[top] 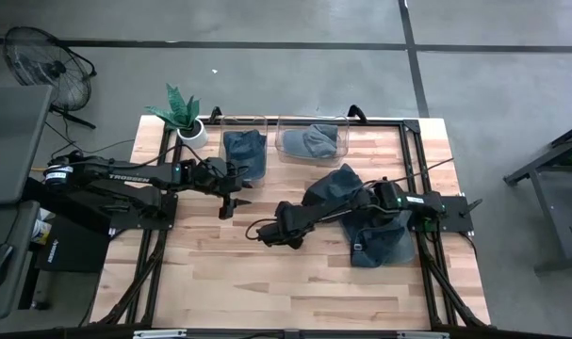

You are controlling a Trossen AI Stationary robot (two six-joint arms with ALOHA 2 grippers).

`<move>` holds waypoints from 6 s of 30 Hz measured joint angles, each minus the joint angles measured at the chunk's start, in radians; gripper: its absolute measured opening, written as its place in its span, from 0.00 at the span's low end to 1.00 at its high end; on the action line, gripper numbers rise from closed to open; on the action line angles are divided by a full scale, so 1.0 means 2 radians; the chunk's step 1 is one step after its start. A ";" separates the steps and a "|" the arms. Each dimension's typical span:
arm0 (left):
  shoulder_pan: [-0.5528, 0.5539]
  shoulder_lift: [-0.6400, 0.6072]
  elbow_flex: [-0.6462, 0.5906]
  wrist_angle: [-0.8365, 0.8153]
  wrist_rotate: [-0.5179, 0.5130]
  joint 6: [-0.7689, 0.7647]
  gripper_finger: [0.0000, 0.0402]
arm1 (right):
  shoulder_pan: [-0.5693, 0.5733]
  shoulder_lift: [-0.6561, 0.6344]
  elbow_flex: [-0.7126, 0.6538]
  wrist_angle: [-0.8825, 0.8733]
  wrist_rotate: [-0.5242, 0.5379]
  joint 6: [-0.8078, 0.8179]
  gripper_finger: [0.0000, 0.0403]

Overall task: Pick & Place hat
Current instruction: Put the top blue cap into the left transparent bin

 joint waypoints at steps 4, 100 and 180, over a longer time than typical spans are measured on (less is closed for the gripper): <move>0.000 0.000 0.000 -0.001 0.000 0.000 0.60 | 0.000 0.015 0.000 -0.008 0.003 -0.007 0.62; 0.000 -0.005 0.001 0.027 -0.002 -0.043 0.60 | 0.072 -0.126 -0.059 -0.035 0.070 0.093 0.01; -0.247 0.034 0.315 -0.312 -0.597 0.163 0.60 | 0.055 -0.220 -0.025 0.402 0.409 -0.664 0.00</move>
